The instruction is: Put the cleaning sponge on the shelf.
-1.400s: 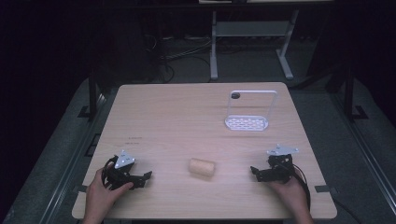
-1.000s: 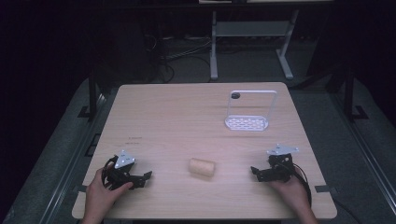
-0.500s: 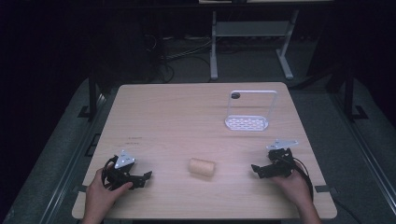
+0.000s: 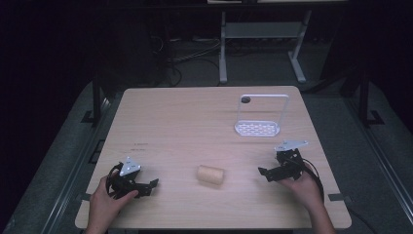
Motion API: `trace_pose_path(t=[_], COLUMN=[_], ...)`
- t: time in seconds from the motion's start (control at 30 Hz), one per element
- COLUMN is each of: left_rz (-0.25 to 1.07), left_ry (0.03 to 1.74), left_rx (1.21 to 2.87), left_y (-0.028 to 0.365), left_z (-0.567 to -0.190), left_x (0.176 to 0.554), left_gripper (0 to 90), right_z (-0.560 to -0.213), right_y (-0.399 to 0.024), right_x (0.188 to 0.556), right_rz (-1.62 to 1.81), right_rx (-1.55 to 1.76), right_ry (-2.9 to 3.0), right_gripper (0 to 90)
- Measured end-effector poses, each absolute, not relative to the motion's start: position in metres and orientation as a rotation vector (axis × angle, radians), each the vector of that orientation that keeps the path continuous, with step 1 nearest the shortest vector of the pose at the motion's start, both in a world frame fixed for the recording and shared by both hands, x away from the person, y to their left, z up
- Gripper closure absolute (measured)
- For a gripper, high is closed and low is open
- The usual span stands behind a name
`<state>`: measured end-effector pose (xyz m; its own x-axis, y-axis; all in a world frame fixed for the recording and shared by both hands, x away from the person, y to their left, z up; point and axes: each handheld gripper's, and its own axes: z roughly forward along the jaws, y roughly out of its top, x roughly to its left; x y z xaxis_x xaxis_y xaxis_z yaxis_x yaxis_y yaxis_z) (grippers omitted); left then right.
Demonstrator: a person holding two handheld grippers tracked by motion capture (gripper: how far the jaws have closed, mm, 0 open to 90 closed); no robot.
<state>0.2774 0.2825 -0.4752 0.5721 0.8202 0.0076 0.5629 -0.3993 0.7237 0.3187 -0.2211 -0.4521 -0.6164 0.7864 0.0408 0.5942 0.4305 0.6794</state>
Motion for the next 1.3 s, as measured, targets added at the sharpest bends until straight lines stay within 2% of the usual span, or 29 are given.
trace_pose_path(t=[1.3], left_rz=[0.48], left_ry=[1.099], left_rx=[2.115], left_y=[0.282], left_z=[-0.475], left_x=[0.277], left_gripper=[12.9], right_z=[-0.433], right_y=[-0.178], right_x=[0.337], right_rz=[1.03], right_rx=[1.03], right_ry=[2.518], right_gripper=[1.6])
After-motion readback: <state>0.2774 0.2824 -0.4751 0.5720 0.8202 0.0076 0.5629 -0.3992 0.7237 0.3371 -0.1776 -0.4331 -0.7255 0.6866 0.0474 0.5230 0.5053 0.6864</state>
